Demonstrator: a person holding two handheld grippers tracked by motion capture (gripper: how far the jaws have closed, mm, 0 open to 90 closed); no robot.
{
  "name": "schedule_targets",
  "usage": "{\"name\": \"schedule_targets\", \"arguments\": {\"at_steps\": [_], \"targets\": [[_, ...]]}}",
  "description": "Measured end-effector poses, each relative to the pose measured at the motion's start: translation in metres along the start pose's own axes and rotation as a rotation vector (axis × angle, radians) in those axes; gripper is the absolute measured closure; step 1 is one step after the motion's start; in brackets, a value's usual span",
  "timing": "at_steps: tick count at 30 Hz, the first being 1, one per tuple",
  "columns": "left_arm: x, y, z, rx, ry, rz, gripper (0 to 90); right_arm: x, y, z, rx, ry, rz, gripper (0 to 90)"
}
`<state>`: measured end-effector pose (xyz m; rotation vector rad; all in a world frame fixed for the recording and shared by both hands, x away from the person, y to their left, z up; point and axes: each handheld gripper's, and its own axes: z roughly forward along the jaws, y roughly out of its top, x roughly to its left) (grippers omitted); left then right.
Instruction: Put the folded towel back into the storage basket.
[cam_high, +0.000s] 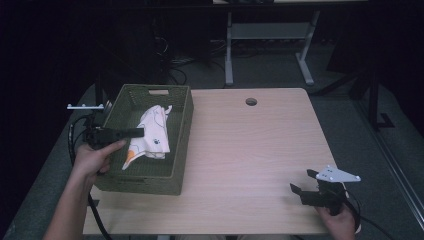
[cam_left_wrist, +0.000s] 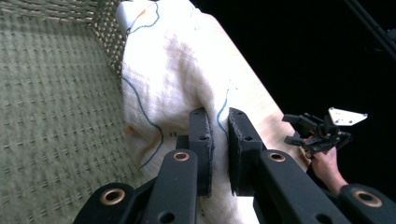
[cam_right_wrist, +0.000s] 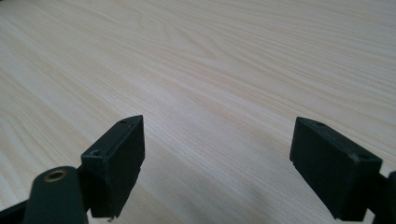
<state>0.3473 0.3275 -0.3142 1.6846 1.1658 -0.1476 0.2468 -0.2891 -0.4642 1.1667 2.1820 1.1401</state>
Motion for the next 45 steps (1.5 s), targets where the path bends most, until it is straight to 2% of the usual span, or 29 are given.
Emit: {"name": "schedule_targets", "arguments": {"at_steps": [17,26,35,45], "targets": [[0.021,-0.005,-0.005,-0.010,0.040,-0.025,82.1,0.000,0.000,0.000,0.002,0.001,-0.001,17.7],[0.028,-0.003,-0.001,-0.002,0.044,-0.029,82.0,-0.001,0.000,0.001,0.002,0.002,-0.006,17.6],[0.033,0.000,0.009,0.021,0.043,-0.019,82.0,0.001,0.001,0.001,0.000,0.005,-0.007,17.6],[0.037,0.003,0.010,0.035,0.047,-0.009,81.8,0.001,0.000,0.001,0.006,0.003,-0.008,17.7]]}}
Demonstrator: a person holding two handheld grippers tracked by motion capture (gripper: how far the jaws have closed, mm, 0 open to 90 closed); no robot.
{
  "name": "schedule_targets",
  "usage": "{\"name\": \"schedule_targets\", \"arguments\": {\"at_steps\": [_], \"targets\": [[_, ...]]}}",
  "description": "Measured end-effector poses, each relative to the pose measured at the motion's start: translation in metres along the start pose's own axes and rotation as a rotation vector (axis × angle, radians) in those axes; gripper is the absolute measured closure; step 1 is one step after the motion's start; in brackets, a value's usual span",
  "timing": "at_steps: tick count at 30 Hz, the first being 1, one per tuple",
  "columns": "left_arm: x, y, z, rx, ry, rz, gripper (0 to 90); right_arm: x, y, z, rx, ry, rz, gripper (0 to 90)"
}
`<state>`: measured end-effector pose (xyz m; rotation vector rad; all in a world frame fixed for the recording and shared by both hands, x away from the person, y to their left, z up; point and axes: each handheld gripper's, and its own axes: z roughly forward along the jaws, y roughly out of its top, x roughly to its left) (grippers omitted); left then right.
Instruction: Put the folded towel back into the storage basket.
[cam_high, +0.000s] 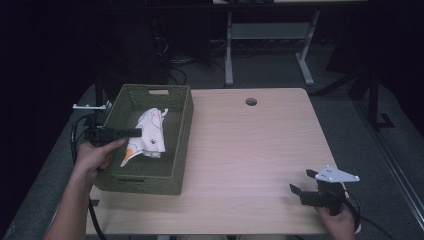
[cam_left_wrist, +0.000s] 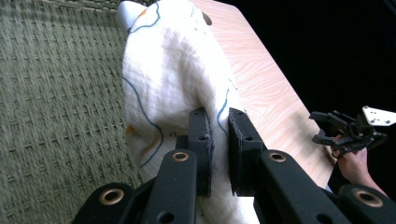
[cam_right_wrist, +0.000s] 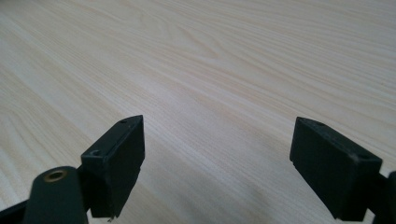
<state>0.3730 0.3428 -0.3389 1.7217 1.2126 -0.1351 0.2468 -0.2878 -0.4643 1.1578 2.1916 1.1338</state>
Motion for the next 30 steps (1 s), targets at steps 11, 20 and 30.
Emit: {"name": "schedule_targets", "arguments": {"at_steps": [11,20,30], "targets": [[0.006,-0.003,0.006,0.040,0.008,0.033,81.2,0.003,-0.001,0.001,0.010,-0.004,-0.004,17.7],[0.004,0.001,0.011,0.069,0.011,0.084,80.9,0.003,0.000,0.002,0.014,-0.003,-0.009,17.7],[0.005,0.008,0.020,0.107,0.068,0.165,76.7,0.002,0.000,0.003,0.022,-0.006,-0.008,17.7]]}}
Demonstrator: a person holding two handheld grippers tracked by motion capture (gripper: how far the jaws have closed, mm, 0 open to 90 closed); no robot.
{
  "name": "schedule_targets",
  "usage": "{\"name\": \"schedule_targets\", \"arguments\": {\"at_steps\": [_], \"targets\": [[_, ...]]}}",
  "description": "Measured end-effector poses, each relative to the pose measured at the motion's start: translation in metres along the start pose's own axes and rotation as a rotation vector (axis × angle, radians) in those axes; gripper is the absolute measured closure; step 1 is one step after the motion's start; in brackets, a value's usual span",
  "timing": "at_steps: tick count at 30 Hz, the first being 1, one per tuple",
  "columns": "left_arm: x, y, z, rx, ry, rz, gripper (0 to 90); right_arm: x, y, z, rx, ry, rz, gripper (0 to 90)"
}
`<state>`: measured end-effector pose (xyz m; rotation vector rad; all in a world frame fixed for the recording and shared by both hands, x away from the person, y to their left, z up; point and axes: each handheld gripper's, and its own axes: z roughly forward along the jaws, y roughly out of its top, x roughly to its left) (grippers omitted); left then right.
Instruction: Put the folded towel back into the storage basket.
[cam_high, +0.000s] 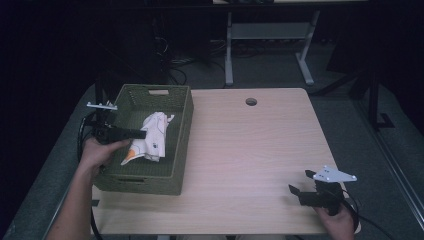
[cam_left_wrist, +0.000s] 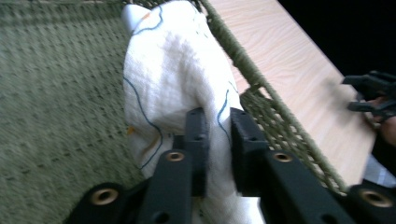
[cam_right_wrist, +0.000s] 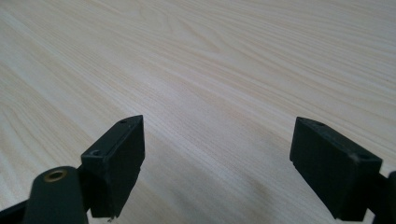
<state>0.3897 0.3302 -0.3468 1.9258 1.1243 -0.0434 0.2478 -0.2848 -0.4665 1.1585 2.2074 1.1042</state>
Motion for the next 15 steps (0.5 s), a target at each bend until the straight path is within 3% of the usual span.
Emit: {"name": "schedule_targets", "arguments": {"at_steps": [2,4,15], "targets": [[0.0006,0.0008,0.0008,-0.013,0.002,-0.016,67.2,0.0003,0.0000,0.0000,0.002,-0.001,0.001,17.7],[-0.0006,0.0010,0.0006,-0.013,0.007,-0.017,64.9,0.0007,-0.0001,-0.0002,0.002,-0.002,0.000,17.7],[-0.0077,-0.0026,-0.0067,-0.029,0.002,-0.015,61.7,0.0050,0.0013,0.0000,0.004,0.000,-0.009,17.7]]}}
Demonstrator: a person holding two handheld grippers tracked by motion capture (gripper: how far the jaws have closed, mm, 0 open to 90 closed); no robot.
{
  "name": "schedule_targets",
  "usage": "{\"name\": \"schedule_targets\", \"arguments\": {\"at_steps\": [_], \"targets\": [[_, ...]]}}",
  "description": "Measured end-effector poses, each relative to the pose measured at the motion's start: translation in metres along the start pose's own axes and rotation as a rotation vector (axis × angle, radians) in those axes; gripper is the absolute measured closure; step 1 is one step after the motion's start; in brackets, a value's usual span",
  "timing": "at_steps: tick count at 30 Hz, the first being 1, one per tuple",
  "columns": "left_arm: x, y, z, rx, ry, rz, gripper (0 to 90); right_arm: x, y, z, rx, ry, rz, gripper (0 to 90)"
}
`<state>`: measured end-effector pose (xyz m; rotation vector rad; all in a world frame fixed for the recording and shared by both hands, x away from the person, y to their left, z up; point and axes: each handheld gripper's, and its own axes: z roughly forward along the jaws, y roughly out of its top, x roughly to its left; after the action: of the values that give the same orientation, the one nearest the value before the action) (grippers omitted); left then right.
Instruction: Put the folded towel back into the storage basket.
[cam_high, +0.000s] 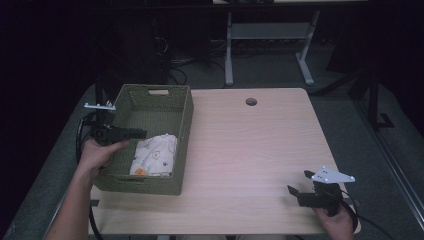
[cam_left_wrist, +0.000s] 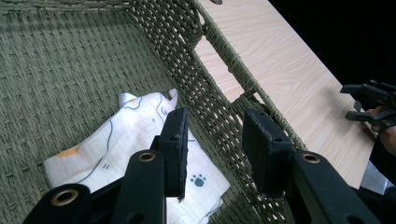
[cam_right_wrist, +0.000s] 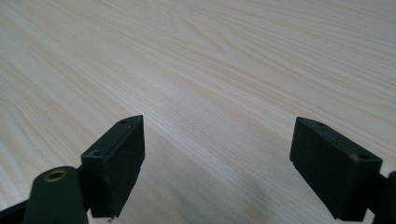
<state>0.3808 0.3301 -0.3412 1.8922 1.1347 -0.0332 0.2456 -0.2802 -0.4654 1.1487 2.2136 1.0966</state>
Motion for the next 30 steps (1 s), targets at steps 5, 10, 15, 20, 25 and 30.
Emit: {"name": "schedule_targets", "arguments": {"at_steps": [5,10,15,20,25,30], "targets": [[-0.003,0.000,-0.001,-0.019,-0.015,-0.010,60.6,-0.001,0.000,0.000,-0.004,-0.002,-0.001,17.6],[-0.009,0.000,-0.002,-0.035,-0.034,-0.010,59.5,0.000,0.000,0.000,-0.002,0.000,-0.003,17.7],[-0.018,0.002,0.002,-0.031,-0.053,0.012,58.0,0.000,0.000,-0.001,-0.006,0.000,-0.004,17.7],[-0.027,0.005,0.008,-0.031,-0.073,0.033,57.2,0.000,0.001,-0.001,-0.006,-0.002,-0.007,17.7],[-0.035,0.006,0.013,-0.033,-0.098,0.043,55.4,0.000,0.001,-0.002,-0.011,-0.001,-0.004,17.7],[-0.043,0.009,0.021,-0.035,-0.122,0.058,54.8,0.000,0.001,-0.002,-0.011,0.000,-0.004,17.6]]}}
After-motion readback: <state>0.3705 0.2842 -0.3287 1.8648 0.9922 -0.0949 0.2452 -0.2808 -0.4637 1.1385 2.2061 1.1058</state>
